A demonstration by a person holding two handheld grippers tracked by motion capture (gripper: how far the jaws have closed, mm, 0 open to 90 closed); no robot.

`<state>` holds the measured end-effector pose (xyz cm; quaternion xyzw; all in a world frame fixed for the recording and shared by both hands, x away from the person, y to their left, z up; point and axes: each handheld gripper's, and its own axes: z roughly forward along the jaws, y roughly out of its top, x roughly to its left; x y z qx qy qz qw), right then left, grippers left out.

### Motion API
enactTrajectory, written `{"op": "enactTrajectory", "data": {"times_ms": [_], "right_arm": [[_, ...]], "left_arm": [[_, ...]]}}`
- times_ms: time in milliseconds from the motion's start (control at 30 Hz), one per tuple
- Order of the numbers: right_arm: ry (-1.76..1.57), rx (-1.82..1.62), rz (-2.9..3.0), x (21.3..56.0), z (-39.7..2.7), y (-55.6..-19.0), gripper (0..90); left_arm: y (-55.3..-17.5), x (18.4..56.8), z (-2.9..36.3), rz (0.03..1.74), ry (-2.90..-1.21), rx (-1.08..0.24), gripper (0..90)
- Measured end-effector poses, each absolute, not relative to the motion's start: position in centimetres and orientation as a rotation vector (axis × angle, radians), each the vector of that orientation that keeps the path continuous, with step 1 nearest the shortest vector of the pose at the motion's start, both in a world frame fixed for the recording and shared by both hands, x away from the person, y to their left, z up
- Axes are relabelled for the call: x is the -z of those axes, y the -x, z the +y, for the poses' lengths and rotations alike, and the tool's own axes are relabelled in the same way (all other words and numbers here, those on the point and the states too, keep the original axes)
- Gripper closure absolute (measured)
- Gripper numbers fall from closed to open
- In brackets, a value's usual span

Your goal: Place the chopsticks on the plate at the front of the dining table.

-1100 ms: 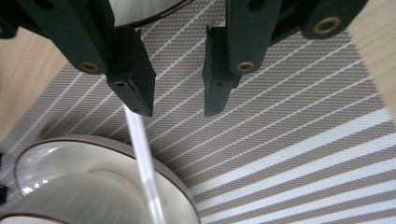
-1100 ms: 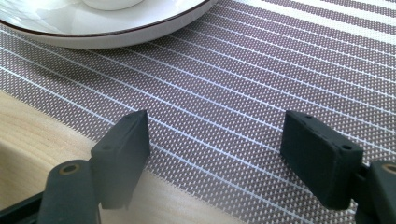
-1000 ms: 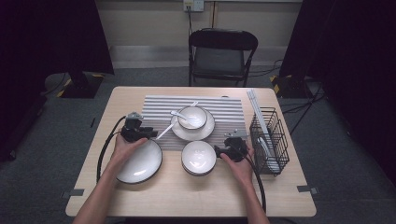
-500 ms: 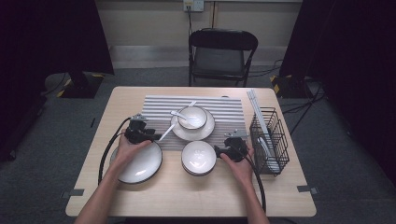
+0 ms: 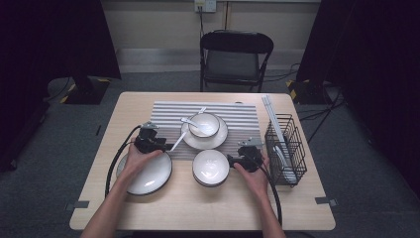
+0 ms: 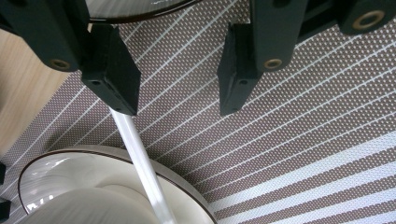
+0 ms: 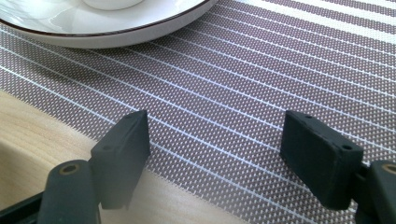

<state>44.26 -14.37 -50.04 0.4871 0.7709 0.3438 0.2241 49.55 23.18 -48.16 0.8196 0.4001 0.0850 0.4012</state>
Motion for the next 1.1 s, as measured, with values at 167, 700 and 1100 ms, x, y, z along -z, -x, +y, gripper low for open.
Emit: {"op": "enactTrajectory", "data": {"times_ms": [167, 700, 1100], "right_arm": [[-1.344, -0.948, 2.128, 50.0, -14.4, -44.3, 23.5], [-1.344, -0.948, 2.127, 50.0, -14.4, -44.3, 23.6], [-1.346, -0.947, 2.124, 50.0, -14.3, -44.2, 23.6]], "left_arm": [[-49.3, 48.1, 22.7, 0.984, -2.079, -0.228, 48.4], [-49.2, 47.9, 22.2, 0.970, -2.092, -0.233, 39.0], [-49.2, 48.0, 21.9, 0.990, -2.095, -0.243, 30.1]]}}
